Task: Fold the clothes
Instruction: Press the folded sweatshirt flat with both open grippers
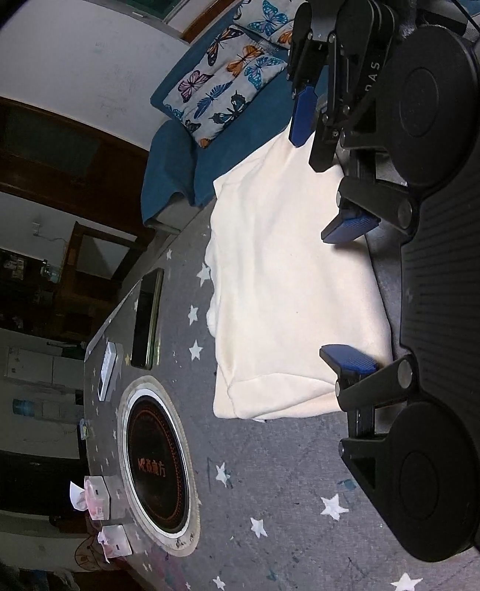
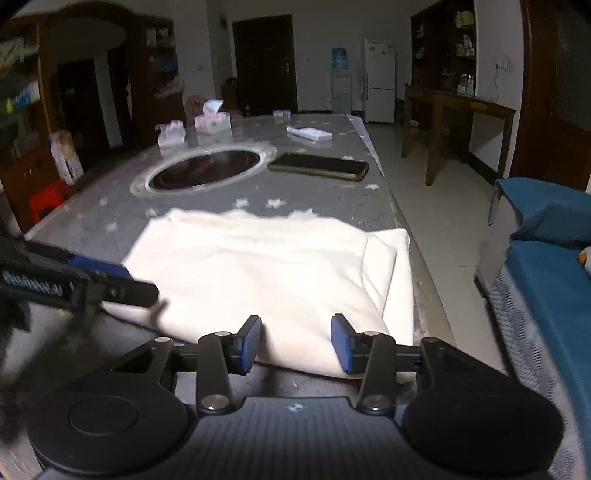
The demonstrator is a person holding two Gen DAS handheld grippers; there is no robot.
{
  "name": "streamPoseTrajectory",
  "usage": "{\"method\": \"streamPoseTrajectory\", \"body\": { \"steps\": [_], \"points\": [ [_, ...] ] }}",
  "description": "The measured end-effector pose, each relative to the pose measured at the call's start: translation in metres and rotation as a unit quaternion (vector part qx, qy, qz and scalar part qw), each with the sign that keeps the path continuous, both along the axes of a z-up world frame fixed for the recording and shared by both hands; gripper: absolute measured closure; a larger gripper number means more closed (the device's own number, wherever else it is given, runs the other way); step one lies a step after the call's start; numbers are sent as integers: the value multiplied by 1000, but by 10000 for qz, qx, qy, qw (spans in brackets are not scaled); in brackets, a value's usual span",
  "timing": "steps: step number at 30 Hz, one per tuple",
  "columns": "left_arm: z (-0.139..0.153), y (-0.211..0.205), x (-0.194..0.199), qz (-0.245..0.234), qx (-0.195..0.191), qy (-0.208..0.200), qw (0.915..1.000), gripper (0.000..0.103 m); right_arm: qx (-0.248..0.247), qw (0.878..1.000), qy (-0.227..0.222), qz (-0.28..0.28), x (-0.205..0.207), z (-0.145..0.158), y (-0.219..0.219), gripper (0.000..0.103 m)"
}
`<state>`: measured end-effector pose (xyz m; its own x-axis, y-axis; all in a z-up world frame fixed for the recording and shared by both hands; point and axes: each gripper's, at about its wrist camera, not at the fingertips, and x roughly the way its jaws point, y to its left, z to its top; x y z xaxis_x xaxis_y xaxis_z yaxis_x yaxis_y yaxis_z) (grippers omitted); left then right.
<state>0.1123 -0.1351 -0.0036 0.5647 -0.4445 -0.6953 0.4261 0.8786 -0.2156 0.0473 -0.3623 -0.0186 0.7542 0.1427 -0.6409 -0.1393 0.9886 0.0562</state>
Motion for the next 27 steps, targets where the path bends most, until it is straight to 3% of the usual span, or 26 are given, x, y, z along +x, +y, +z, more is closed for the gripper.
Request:
{"method": "streamPoseTrajectory", "body": {
  "steps": [9,18,27],
  "points": [
    [3,9,-3,126,-129,26,9998,37,33,9996,-245,108,6,19,11,59],
    [1,13,-4,92,-139,40,9999,37,-95,9991,70,396,26,7,23,56],
    [0,14,-2,67,-156,83,9998,36,6,9998,93,193,84,17,8,56]
  ]
}}
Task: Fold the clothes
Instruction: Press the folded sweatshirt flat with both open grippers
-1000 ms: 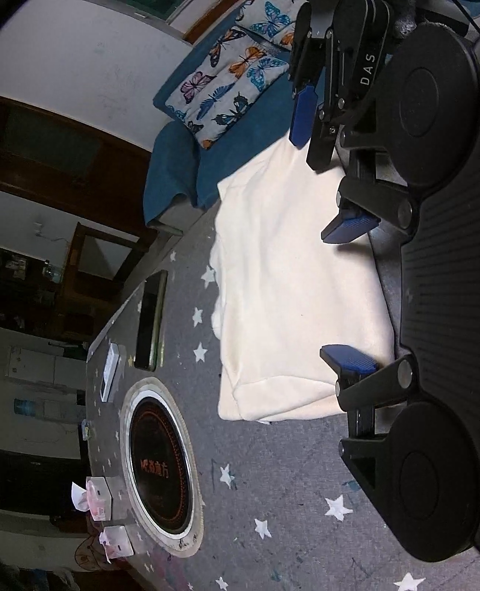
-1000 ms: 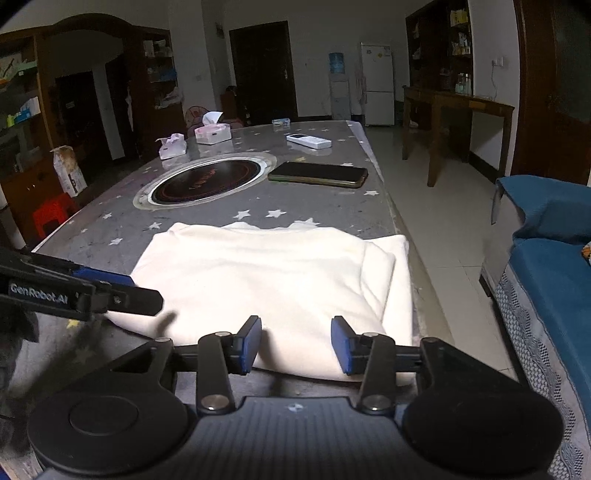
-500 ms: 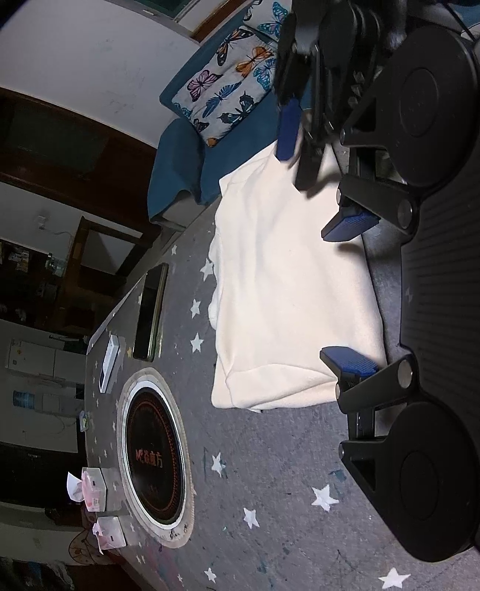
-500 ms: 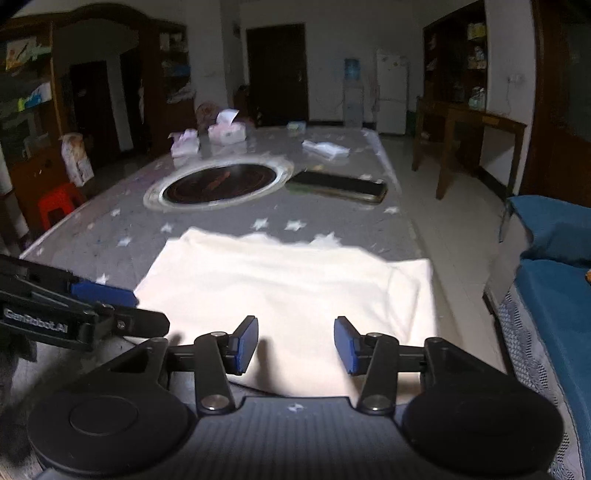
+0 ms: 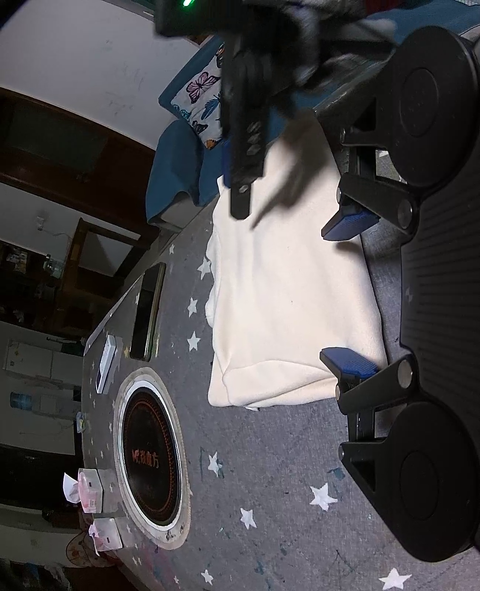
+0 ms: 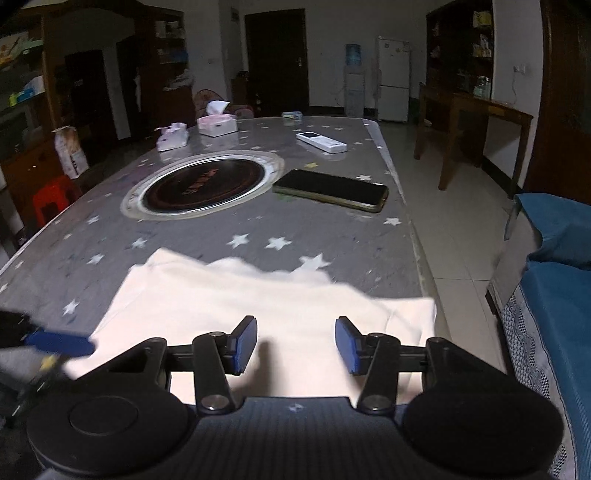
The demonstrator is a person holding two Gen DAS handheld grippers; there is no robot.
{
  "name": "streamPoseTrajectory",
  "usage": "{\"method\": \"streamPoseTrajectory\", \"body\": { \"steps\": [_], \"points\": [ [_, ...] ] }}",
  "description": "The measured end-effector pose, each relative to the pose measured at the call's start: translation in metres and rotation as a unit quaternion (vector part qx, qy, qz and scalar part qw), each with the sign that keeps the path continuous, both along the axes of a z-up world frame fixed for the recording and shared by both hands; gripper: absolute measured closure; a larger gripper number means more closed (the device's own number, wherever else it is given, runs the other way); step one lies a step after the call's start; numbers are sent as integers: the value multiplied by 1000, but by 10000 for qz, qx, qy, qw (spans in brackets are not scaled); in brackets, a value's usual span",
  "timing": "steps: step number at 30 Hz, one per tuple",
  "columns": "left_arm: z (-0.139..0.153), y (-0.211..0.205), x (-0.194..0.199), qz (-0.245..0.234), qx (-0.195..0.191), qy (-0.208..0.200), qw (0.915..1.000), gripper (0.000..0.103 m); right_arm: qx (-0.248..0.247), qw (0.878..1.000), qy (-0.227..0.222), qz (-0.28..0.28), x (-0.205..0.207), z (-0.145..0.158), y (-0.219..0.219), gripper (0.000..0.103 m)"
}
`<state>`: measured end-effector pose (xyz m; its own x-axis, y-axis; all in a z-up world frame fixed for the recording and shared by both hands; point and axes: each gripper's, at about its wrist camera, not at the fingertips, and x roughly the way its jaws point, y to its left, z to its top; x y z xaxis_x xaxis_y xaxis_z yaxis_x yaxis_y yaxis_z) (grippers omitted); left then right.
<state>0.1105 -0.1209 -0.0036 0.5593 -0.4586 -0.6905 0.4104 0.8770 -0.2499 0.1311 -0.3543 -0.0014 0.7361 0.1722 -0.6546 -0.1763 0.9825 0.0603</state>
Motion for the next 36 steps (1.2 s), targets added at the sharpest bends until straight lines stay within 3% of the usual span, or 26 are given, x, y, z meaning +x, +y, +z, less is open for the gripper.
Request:
{"method": "streamPoseTrajectory", "body": {
  "steps": [9,16,25,28,36],
  "points": [
    [-2,2,4,-18,-52,69,10000,34,-140,9993,318,-135,44,-27,3,55],
    [1,4,4,-7,-94,75,9999,34,-195,9996,225,6,43,-18,9,50],
    [6,9,3,31,-89,67,9999,33,-404,9983,263,317,57,-23,34,31],
    [6,10,3,53,-87,71,9999,32,-521,9977,245,361,58,-23,39,30],
    [12,16,-2,145,-129,-22,9998,23,-534,9982,82,256,49,-12,39,14]
  ]
}}
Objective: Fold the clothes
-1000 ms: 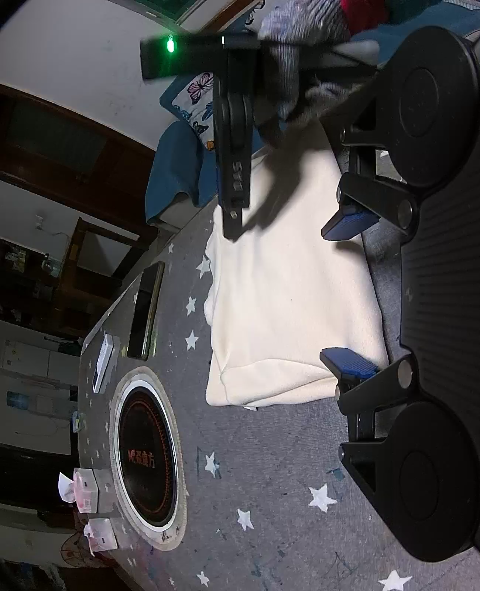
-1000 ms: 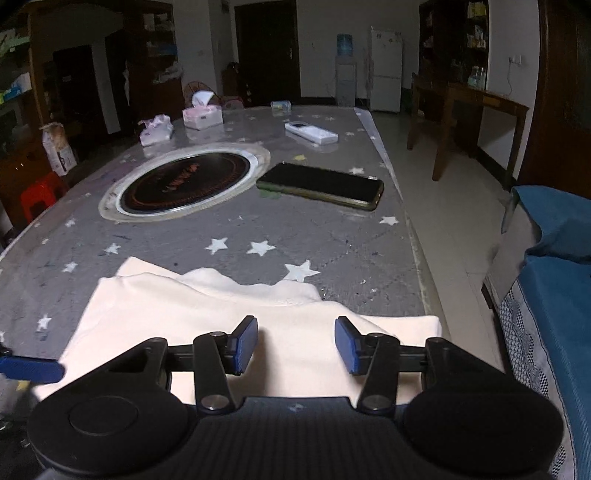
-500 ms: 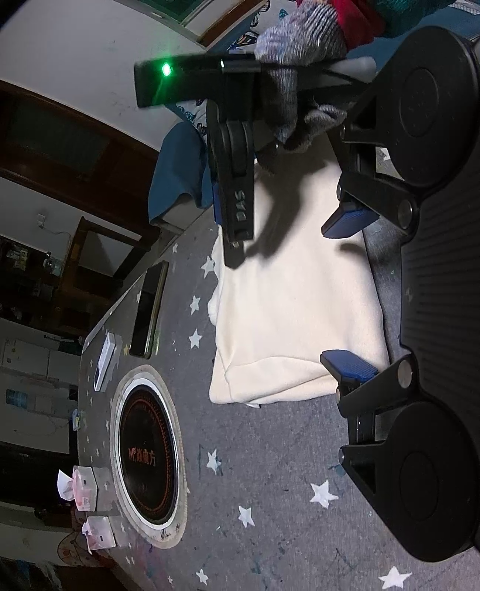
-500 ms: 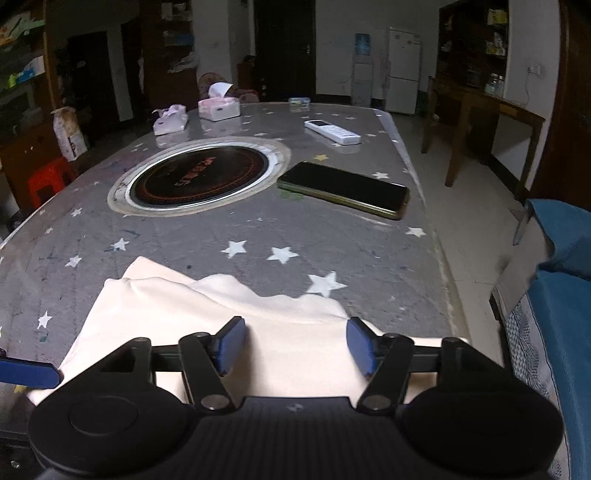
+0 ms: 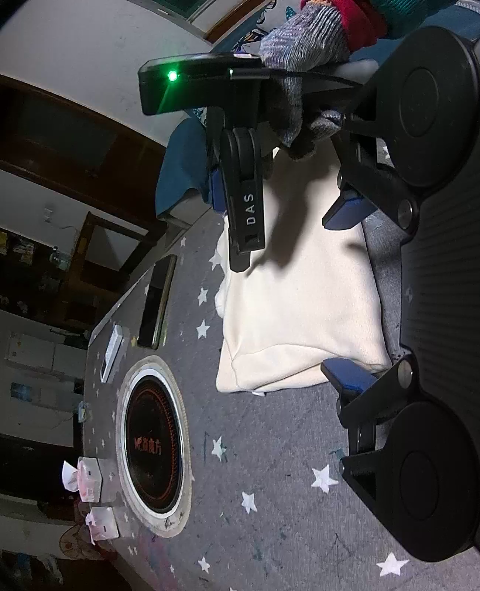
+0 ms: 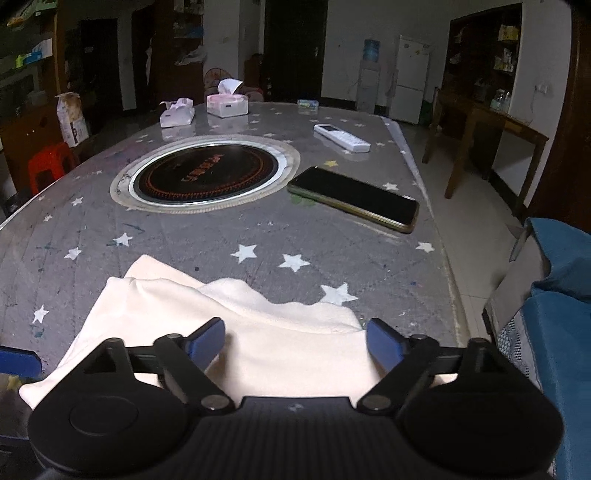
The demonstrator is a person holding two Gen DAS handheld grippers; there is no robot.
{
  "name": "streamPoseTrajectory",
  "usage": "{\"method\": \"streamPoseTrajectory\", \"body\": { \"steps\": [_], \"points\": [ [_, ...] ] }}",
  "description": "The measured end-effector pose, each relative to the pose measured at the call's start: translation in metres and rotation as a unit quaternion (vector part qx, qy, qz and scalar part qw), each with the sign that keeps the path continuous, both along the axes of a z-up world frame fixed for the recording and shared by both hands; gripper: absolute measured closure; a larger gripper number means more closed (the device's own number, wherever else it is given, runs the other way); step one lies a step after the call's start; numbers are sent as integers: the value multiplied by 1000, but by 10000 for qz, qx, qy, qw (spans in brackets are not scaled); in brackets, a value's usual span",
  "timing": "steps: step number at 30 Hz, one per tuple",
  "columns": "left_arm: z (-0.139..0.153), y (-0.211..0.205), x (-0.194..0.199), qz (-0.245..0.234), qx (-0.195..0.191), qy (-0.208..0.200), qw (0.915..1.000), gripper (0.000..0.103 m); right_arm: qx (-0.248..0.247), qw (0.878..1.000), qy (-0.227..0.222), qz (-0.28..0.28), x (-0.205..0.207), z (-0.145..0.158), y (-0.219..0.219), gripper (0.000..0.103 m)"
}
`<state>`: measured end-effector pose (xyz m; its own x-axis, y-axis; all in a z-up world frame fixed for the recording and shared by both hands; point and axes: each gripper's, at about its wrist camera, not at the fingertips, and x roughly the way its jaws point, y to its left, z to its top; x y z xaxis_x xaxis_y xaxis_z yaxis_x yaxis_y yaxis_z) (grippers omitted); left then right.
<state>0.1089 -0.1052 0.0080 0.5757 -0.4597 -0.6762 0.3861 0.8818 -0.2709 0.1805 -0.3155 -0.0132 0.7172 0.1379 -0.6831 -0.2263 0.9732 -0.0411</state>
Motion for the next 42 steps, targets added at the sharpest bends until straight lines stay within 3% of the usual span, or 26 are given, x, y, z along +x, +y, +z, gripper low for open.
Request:
{"method": "streamPoseTrajectory", "body": {
  "steps": [5,13,17,29,42],
  "points": [
    [5,3,-5,60,3,-95,9999,16,-21,9998,-176,-123,-11,8,1,0],
    [12,10,-14,176,39,-284,9994,9,-131,9985,-268,-465,-31,14,-3,0],
    [16,13,-21,195,38,-391,9990,0,-166,9976,-267,-610,-44,17,-6,0],
    [26,27,-41,362,-196,-476,9980,0,-377,9945,-361,-909,-93,28,2,0],
    [26,22,-63,522,45,-341,9980,0,226,9875,-316,-1530,-154,24,1,0]
  ]
}}
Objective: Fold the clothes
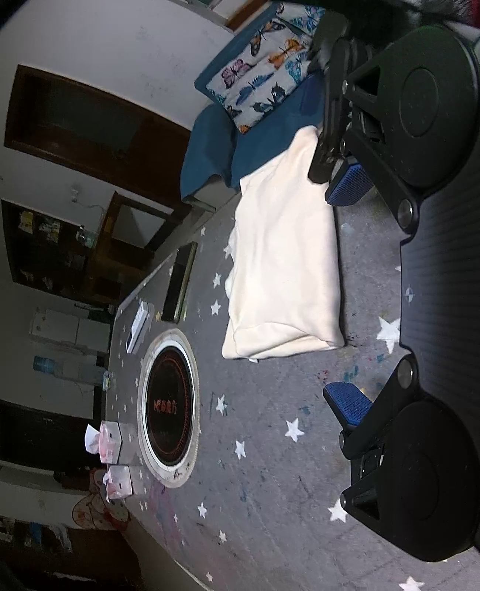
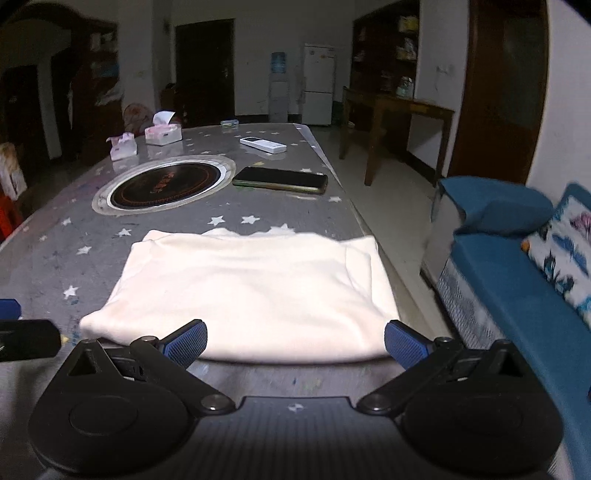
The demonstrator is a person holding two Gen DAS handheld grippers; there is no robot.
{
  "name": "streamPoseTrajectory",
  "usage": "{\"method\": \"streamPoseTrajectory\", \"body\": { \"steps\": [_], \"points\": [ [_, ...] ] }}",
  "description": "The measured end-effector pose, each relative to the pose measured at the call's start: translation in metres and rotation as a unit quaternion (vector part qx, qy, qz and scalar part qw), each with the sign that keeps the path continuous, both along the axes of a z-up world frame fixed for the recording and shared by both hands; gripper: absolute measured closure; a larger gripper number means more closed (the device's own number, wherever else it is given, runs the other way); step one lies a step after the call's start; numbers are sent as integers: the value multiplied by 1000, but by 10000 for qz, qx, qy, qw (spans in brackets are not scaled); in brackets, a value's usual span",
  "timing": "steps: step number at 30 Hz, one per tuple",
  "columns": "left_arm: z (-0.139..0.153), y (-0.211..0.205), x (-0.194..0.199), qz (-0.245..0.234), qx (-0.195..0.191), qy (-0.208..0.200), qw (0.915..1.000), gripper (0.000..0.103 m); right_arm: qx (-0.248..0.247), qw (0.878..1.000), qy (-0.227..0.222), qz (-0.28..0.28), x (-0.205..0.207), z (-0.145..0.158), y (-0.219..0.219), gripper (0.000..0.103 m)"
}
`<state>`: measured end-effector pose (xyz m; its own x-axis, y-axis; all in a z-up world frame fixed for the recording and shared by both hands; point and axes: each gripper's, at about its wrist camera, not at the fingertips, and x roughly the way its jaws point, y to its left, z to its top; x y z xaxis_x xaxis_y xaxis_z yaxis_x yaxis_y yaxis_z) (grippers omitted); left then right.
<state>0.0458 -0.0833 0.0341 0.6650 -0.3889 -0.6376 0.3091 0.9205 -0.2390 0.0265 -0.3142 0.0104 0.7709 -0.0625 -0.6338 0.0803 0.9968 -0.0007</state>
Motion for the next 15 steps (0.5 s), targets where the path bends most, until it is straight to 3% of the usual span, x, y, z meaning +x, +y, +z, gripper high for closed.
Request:
{"method": "streamPoseTrajectory", "body": {
  "steps": [15],
  "points": [
    [-11,-11,-12,-45,210,117,9997,0,422,9990,116,-48,-34,-8,-5,0]
  ]
}}
